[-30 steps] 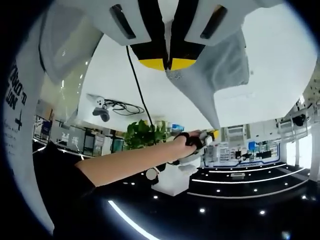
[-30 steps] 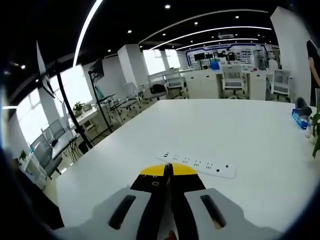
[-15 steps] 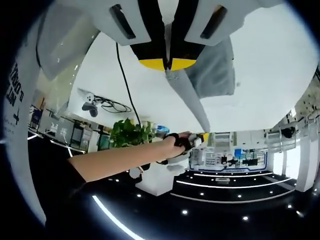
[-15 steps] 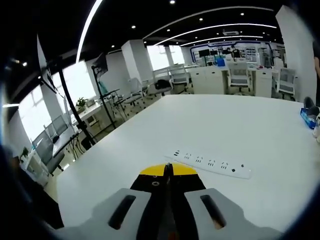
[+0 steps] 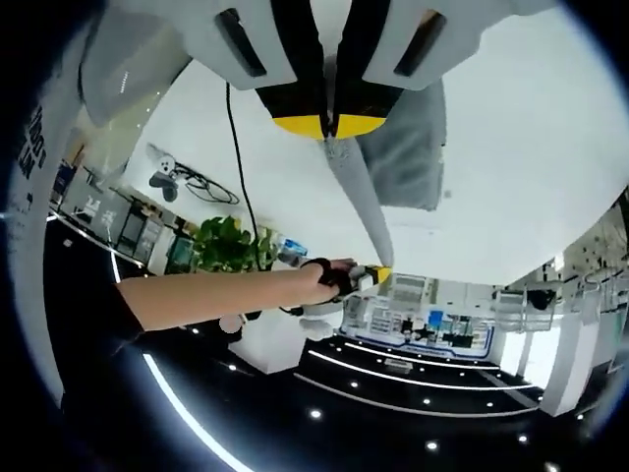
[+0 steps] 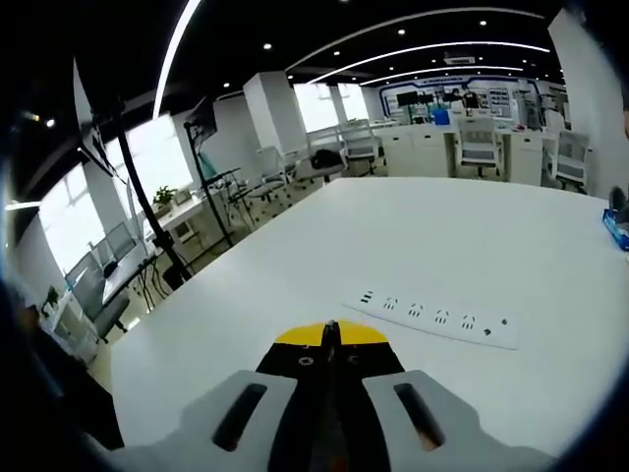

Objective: Fold the towel on the table until its edges align and the towel forms a compact rectangular stack.

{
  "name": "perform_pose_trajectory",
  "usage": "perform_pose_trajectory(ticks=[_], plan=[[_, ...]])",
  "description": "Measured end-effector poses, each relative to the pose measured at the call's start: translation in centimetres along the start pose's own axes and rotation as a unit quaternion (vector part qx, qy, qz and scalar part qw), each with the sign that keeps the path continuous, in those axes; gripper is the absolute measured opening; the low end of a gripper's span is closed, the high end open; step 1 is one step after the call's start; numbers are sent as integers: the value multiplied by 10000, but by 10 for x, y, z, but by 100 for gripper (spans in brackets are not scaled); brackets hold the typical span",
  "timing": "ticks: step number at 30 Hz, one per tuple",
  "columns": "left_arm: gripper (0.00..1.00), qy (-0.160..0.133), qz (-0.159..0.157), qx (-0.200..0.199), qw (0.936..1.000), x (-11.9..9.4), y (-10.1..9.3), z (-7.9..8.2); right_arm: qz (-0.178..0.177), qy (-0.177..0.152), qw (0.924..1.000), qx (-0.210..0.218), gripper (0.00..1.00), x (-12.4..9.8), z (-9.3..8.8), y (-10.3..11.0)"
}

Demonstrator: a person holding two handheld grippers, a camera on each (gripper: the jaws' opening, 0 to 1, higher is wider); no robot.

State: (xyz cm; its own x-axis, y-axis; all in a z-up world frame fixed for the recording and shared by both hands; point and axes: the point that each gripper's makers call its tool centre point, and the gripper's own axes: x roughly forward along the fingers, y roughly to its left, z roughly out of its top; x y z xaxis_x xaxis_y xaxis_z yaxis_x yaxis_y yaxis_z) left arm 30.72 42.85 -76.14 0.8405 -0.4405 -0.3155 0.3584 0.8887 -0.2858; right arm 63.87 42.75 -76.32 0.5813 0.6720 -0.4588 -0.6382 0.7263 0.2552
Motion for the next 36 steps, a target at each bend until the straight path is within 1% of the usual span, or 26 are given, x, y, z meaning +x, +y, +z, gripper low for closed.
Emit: perform_pose_trajectory(ticks=[8, 11, 14, 17, 22, 27, 29, 32, 36], plan=[[1, 18, 122, -199, 9997, -6, 11, -11, 95, 106, 9999, -58, 0, 13, -10, 13], [1, 10, 147, -322, 9994, -6, 16, -15, 129, 80, 9999, -26, 0, 19, -12, 18], [1, 64, 210, -414, 9989, -5, 22, -21, 68, 220, 9995, -207, 0, 28, -22, 18], [1, 163, 281, -551, 9979, -3, 31, -30, 40, 281, 9994, -206, 0, 35, -29, 17], [1, 210, 377, -690, 9967, -3, 40, -37, -6, 424, 9989, -181, 0, 48, -43, 16], [1, 174, 483, -975, 9939, -4, 53, -44, -9, 499, 9986, -176, 0, 57, -49, 17], [1, 106, 543, -1151, 9918, -5, 58, -46, -16, 515, 9985, -168, 0, 61, -51, 18], [1, 90, 605, -1245, 9903, -5, 65, -51, -11, 544, 9984, -166, 0, 67, -53, 20], [1, 112, 660, -1399, 9879, -5, 72, -59, -69, 661, 9972, -330, 0, 75, -61, 21]])
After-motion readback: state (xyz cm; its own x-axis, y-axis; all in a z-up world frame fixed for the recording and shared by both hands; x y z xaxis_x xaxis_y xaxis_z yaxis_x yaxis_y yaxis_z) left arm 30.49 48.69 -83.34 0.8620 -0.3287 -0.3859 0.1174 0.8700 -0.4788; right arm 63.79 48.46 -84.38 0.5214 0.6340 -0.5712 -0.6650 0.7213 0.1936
